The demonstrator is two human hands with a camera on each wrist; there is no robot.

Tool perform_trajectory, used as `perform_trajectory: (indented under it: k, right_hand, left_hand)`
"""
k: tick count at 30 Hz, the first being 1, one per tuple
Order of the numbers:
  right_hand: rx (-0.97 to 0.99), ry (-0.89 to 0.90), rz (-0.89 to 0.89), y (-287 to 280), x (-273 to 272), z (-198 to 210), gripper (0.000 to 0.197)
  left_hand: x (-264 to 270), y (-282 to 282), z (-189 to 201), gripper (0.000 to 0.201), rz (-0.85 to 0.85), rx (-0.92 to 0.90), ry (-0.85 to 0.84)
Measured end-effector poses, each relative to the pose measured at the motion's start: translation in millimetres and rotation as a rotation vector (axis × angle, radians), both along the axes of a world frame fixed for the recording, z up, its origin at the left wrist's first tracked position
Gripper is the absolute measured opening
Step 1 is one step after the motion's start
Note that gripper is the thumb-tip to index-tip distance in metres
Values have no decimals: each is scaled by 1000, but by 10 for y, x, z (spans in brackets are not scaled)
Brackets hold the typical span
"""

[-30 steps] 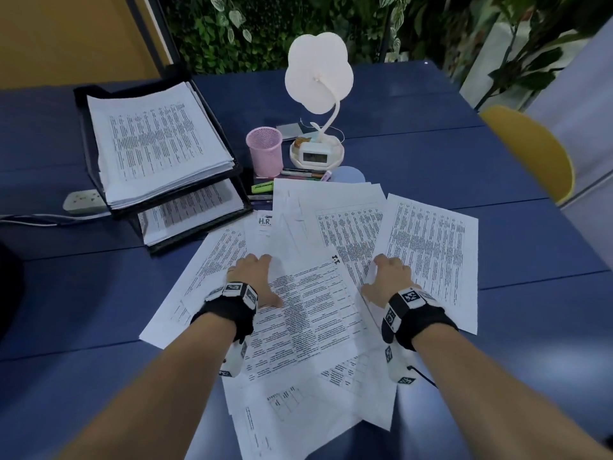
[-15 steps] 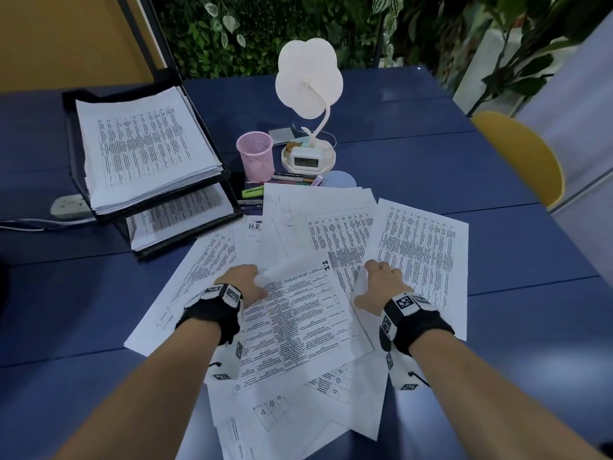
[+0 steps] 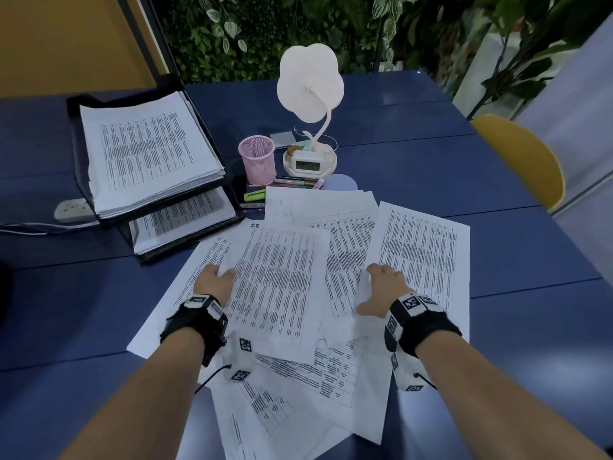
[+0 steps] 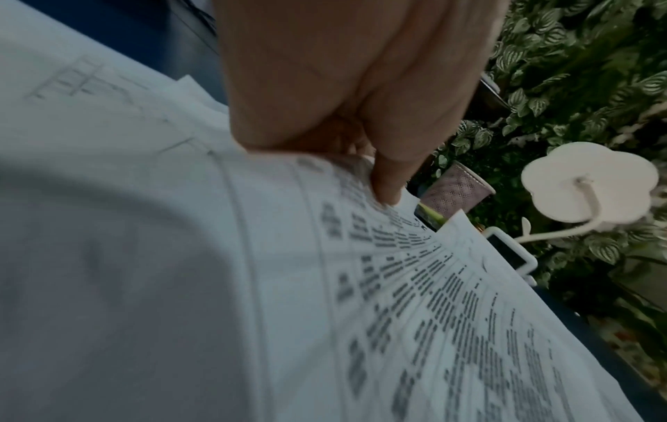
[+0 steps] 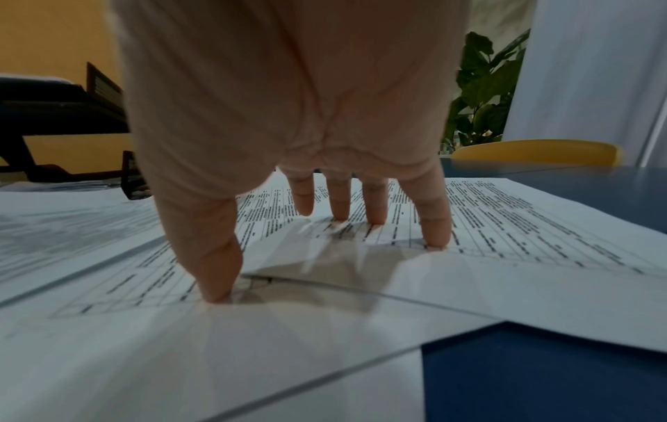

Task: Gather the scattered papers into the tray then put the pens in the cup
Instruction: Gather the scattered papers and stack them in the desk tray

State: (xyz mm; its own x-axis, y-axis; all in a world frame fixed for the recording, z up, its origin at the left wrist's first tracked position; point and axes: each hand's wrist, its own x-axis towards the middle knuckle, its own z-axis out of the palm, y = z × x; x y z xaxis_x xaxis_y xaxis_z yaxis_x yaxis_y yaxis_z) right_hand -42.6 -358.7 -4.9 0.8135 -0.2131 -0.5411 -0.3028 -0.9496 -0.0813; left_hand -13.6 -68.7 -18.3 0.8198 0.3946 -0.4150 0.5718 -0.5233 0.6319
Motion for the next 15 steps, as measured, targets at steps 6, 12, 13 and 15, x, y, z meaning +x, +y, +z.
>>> perform_trajectory:
  k: [6,12,13,15]
  right_hand:
    - [19,-6,30,-12,3,-19,73]
    - [10,-16,65,-20,5,-43,70]
    - [4,-19,68,-22,3,-54,69]
    - [-5,-24,77,-25,-4,-73,67]
  left_hand:
    - [-2,-76,-26,50,-234,4,183]
    - [60,-67,-111,67,-350,-38,327]
    - [90,-12,-190,74,-326,-110,336]
    - [147,81,-382,96,-228,-289,302]
